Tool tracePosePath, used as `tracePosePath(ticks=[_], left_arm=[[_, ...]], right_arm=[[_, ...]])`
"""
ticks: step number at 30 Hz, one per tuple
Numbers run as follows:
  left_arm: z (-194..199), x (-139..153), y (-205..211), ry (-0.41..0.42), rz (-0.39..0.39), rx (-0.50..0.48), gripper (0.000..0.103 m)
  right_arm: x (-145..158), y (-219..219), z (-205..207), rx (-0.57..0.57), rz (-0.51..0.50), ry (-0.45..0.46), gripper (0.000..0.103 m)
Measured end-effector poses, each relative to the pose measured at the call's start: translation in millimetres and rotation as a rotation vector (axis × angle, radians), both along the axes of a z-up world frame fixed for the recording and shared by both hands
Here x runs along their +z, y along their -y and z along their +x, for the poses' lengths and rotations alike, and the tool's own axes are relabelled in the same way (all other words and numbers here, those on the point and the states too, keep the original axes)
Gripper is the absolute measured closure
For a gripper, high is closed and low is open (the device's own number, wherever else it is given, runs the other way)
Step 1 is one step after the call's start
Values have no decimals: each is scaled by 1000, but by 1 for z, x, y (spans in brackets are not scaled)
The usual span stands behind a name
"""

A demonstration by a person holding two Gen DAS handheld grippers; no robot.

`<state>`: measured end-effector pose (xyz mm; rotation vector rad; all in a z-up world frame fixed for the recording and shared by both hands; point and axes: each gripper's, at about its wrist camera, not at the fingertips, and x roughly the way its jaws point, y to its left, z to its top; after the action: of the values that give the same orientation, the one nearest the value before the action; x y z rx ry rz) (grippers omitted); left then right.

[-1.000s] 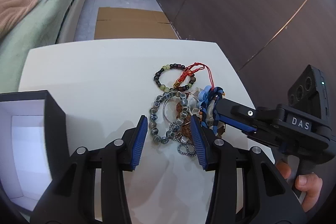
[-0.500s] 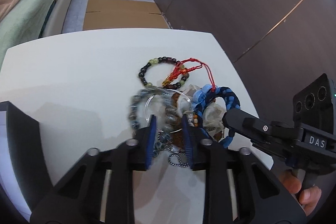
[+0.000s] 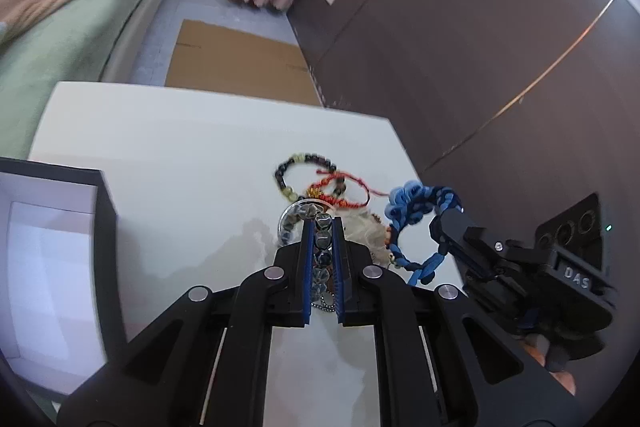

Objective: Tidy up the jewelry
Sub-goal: 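Carry both bracelets into the black box and open both tools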

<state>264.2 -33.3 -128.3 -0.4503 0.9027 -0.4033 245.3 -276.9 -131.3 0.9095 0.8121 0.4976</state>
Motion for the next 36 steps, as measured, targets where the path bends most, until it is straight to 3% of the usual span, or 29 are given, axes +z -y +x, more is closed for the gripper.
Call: tracePosePath(ticks=[14, 27, 29, 31, 33, 36], left_arm=[[-26, 44, -52, 96, -80, 102, 94], [-54, 44, -119, 56, 21, 262, 93], [-57, 45, -127, 48, 52, 283, 85], [-63, 47, -136, 57, 64, 313, 28], [-76, 54, -146, 109, 74, 356, 15], [-80, 59, -155, 106, 99, 360, 13]], right_arm=[[18, -54, 6, 118, 36, 71, 96], [27, -108, -1, 232, 16, 92, 96], [26, -116, 0, 250, 6, 84, 95], [27, -124, 3, 266, -3, 82, 95], [28, -132, 2, 281, -11, 84, 95], [27, -143, 1, 295, -12, 76, 95]])
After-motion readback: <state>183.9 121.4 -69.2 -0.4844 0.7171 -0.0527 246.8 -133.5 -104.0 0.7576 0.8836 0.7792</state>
